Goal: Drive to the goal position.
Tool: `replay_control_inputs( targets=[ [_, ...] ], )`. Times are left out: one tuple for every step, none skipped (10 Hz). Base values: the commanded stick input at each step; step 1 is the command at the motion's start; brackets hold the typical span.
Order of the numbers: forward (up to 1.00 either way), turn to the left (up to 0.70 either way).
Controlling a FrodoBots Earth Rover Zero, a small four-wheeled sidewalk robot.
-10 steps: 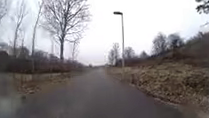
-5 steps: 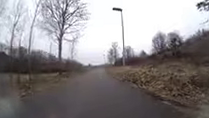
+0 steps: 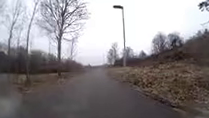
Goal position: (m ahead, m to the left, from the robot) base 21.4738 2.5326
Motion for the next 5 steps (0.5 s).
replay_control_inputs(
  targets=[
    [0.70,0.00],
    [0.70,0.00],
    [0.70,0.00],
    [0.70,0.00],
    [0.70,0.00]
  ],
)
